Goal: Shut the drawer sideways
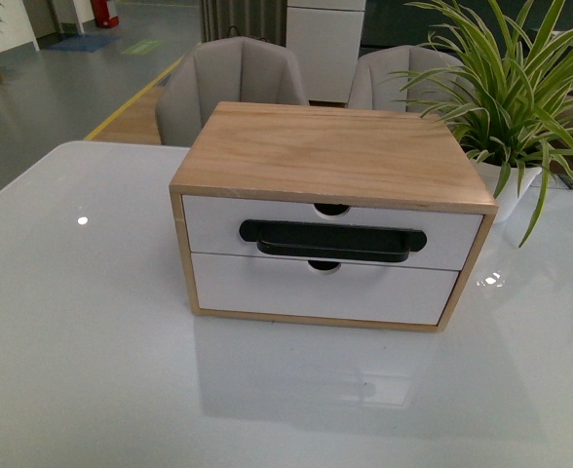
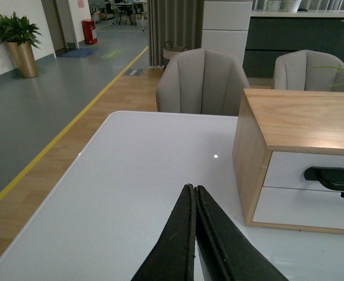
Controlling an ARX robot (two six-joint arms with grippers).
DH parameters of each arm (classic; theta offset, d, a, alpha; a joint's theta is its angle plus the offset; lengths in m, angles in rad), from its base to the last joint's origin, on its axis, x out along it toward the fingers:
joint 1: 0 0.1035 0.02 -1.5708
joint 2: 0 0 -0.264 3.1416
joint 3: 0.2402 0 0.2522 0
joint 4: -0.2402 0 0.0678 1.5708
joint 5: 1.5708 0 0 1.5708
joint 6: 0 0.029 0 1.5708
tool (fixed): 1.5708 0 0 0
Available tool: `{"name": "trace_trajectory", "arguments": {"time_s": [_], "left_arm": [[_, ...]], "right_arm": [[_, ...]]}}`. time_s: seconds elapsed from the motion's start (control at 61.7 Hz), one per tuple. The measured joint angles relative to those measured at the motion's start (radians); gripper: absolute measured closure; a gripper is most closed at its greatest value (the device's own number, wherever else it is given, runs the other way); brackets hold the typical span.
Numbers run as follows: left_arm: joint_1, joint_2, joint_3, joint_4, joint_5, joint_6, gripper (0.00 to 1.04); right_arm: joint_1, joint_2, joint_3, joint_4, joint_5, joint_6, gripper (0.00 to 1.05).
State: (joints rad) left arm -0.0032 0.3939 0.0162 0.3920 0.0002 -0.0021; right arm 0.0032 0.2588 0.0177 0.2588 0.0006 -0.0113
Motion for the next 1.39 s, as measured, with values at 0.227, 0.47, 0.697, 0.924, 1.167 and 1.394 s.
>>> {"name": "trace_trajectory", "arguments": {"time_s": [0.227,0.47,0.697,0.924,1.167,1.394], "left_arm": [[0.0,-0.106,0.0,-0.104,0.0,0.0,1.03],[0.0,-0.207,0.0,-0.206,0.0,0.0,1.03],[0.0,-0.384,0.0,-0.388,0.0,0.0,1.03],[0.0,-0.388,0.0,-0.39,0.0,0.0,1.03],[0.0,-0.388,0.0,-0.391,0.0,0.0,0.83],[0.0,-0.388,0.0,-0.391,0.0,0.0,0.22]], "right_arm": [[0.0,-0.071,0.0,-0.07,0.0,0.0,1.03],[0.0,-0.251,0.0,-0.257,0.001,0.0,1.03],[0.0,-0.254,0.0,-0.257,0.001,0.0,1.03],[0.0,-0.254,0.0,-0.257,0.002,0.0,1.03],[0.0,-0.254,0.0,-0.257,0.001,0.0,0.8],[0.0,-0.254,0.0,-0.257,0.002,0.0,0.19]]}}
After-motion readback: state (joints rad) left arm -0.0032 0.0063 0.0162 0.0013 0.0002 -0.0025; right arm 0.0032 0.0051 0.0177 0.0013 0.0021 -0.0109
